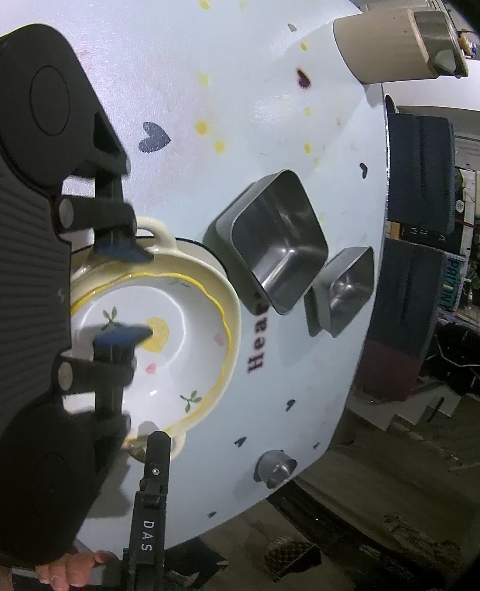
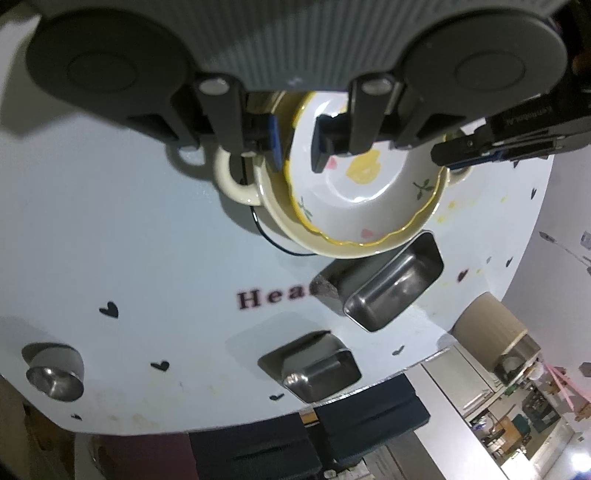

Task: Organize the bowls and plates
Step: 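Move both grippers to the square steel tray and close on its rims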

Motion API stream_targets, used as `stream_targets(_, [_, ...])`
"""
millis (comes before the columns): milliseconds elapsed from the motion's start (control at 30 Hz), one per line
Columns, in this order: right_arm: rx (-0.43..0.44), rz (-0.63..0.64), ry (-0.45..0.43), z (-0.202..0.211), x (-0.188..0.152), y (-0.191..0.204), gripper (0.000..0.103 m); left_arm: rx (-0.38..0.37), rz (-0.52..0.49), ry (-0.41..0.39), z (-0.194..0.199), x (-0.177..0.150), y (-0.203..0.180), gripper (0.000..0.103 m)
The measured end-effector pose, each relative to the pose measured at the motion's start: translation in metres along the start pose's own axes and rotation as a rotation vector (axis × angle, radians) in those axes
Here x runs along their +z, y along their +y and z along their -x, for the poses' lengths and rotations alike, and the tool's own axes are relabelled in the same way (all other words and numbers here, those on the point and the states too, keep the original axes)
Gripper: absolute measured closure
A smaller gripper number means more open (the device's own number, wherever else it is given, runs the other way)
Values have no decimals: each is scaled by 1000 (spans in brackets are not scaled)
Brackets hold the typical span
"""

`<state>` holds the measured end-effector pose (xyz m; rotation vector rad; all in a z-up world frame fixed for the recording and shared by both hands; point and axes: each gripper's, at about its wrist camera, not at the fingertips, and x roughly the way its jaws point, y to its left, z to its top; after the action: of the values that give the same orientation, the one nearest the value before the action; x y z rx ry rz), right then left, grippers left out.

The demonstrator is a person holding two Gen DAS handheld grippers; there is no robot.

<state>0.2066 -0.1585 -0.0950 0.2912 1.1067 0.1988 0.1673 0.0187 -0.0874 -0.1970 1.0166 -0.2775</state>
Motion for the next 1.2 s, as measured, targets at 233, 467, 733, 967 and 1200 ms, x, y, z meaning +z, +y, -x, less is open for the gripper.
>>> stream_targets(233, [8,51,-103,22,0,0,34,0,33,-98,22,5,-5,13])
stream_targets(467, [32,59,-218,29,19,-8,3,23,109,-217,33,20,6,0])
stream_targets(733, [76,153,-320,13,60,14,0,60,208,-248,19,48,26,0])
stream_targets(967, [76,212,-259,-33,103,36,3,44,397,-239,-1,58,61,10])
stream_targets(1200, [143,248,-177,-80,133,45,31,24,524,-173,-32,59,82,35])
